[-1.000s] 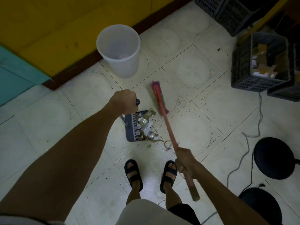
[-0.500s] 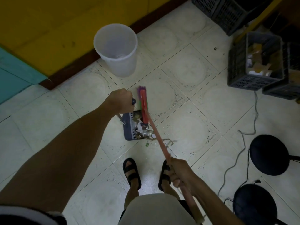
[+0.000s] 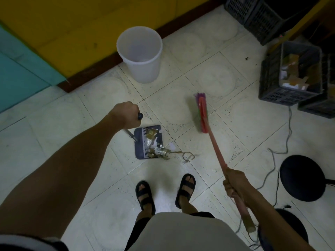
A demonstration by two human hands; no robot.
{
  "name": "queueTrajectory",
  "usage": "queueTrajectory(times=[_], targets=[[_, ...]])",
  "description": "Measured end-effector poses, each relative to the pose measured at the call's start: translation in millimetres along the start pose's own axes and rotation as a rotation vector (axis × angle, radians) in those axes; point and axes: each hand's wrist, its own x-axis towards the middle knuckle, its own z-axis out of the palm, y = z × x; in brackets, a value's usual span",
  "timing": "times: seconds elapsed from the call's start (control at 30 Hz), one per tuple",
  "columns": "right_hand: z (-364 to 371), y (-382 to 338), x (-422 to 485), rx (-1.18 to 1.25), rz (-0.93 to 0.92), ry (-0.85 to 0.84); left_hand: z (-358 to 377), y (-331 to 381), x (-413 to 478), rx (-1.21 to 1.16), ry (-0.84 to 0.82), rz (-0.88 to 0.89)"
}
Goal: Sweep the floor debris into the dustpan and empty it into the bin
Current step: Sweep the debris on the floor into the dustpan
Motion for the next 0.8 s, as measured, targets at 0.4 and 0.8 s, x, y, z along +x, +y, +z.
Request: queueTrajectory(times=[0.4, 0.8], targets=[[94.0, 75.2, -20.6, 0.103, 0.195, -0.079, 32.6, -53.8, -17.7, 0.01, 0.026, 0.111], [226.0, 65.1, -55.7, 0.196, 0.379, -0.327, 30.8, -55.2, -16.0, -0.055, 0.018, 0.136]])
